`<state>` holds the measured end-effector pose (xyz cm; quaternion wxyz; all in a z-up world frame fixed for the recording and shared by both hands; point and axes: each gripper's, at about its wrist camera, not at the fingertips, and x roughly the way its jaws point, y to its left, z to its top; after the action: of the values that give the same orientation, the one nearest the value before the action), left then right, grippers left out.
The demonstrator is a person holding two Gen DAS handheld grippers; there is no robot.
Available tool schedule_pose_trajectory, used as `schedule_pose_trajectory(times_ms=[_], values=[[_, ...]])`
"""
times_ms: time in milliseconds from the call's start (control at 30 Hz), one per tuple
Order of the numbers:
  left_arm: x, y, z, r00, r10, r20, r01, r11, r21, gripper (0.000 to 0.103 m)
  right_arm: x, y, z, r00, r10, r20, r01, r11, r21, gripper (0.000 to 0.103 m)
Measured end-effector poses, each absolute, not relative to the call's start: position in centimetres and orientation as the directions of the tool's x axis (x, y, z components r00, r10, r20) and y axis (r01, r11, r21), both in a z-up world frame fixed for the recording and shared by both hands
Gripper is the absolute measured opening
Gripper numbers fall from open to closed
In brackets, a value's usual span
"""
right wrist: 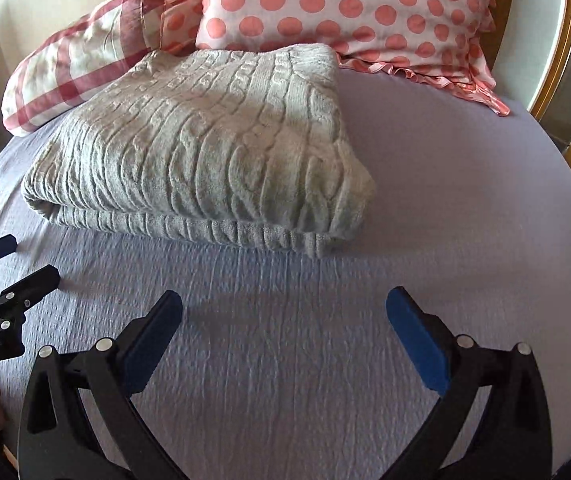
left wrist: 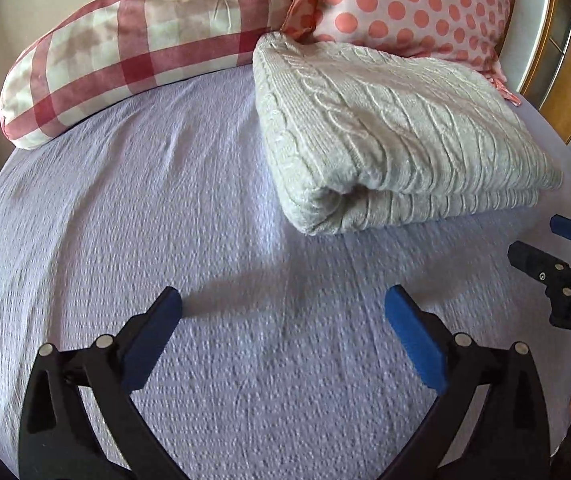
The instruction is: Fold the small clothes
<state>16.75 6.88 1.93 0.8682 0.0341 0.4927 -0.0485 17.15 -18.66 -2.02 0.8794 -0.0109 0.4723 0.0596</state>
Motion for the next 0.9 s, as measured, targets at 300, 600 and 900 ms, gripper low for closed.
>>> schedule_pose_trajectory(times_ms=[300, 600, 900], values=[[16.49, 6.61, 1.94, 0.527, -0.055, -0.848, 0.116, 0.993, 0.007, 0.101, 16.77, -18.72, -1.82, 0.556, 0.094, -0.826, -0.111, 0.993, 0.038, 0.102], [16.55, 6.65, 1.92, 0.527, -0.056, -0.848, 0.117, 0.993, 0.006, 0.101, 16.73, -18.73, -1.82, 0.557, 0.098, -0.825, -0.117, 0.992, 0.039, 0.102], [16.53, 6.64, 1.91, 0.527, -0.056, -0.848, 0.115, 0.993, 0.006, 0.101, 16.74, -18.71, -1.83, 0.557, 0.097, -0.825, -0.115, 0.993, 0.039, 0.102]])
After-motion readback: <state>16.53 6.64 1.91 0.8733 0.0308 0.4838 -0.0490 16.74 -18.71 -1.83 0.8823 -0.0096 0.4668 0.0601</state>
